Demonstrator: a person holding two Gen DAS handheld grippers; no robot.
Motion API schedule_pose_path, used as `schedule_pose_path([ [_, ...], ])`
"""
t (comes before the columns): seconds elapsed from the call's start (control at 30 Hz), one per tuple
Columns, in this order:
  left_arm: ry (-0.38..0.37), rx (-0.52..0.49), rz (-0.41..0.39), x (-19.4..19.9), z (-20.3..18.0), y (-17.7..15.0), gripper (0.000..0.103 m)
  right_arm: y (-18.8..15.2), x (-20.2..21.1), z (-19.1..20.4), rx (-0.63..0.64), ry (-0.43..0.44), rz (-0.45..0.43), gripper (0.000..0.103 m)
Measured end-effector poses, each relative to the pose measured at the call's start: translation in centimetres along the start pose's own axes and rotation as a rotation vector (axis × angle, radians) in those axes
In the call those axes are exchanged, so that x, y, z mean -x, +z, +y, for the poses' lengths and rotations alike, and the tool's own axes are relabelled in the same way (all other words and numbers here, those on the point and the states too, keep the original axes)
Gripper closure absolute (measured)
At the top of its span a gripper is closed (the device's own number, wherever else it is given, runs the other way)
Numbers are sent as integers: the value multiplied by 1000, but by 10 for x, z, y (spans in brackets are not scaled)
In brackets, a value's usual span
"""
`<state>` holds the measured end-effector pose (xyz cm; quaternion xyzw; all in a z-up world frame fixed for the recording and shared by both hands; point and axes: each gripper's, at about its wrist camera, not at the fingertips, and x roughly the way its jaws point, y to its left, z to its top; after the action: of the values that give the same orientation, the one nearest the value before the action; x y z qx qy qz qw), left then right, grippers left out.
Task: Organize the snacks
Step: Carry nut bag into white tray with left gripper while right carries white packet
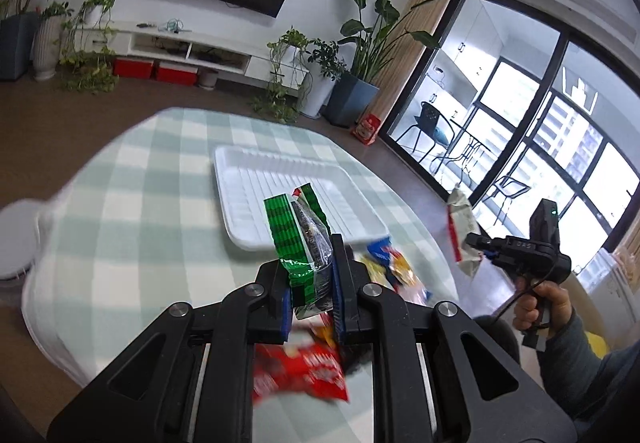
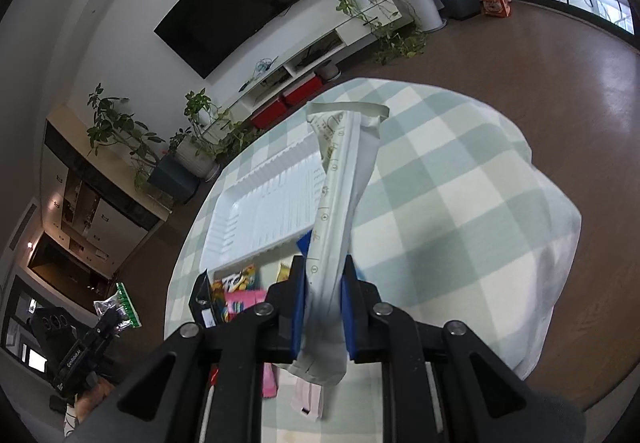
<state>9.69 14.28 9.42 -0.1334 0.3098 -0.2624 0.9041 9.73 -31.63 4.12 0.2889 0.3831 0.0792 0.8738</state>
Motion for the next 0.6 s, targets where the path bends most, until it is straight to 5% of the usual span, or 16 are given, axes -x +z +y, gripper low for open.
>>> schedule_pose_path([
  [0.33,-13,-32,173,-115,25,96,90,87,-76,34,133,13,78,85],
  [0.6,6,-27,320,-212,44,95,90,96,-171,56,223,-18,242,85],
])
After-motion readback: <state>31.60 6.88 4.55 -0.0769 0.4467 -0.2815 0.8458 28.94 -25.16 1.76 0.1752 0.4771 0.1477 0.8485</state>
